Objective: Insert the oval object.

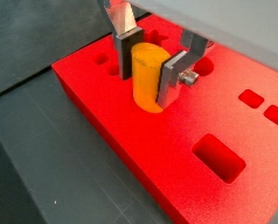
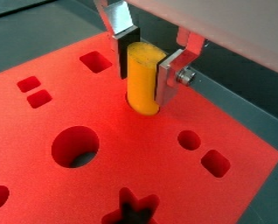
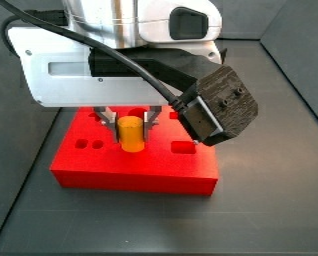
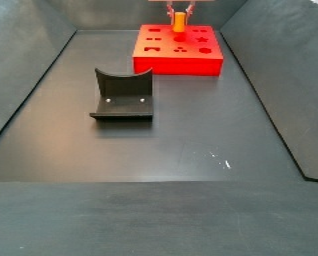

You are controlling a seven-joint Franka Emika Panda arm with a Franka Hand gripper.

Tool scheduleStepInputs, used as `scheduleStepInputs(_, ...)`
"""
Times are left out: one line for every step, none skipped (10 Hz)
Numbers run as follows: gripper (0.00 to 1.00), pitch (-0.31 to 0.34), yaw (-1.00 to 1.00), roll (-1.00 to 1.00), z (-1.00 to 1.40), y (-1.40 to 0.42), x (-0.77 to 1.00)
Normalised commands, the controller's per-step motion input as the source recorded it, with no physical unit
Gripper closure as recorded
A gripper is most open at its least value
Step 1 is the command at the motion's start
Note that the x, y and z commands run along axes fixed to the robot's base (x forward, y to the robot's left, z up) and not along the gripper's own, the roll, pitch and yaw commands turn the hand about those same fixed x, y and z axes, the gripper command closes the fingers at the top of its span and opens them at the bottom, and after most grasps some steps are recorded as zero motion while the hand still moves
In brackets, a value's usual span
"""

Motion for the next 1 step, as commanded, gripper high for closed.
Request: scheduleStepInputs(1.0, 0.0, 0.0, 0.0, 0.0, 0.0, 0.0)
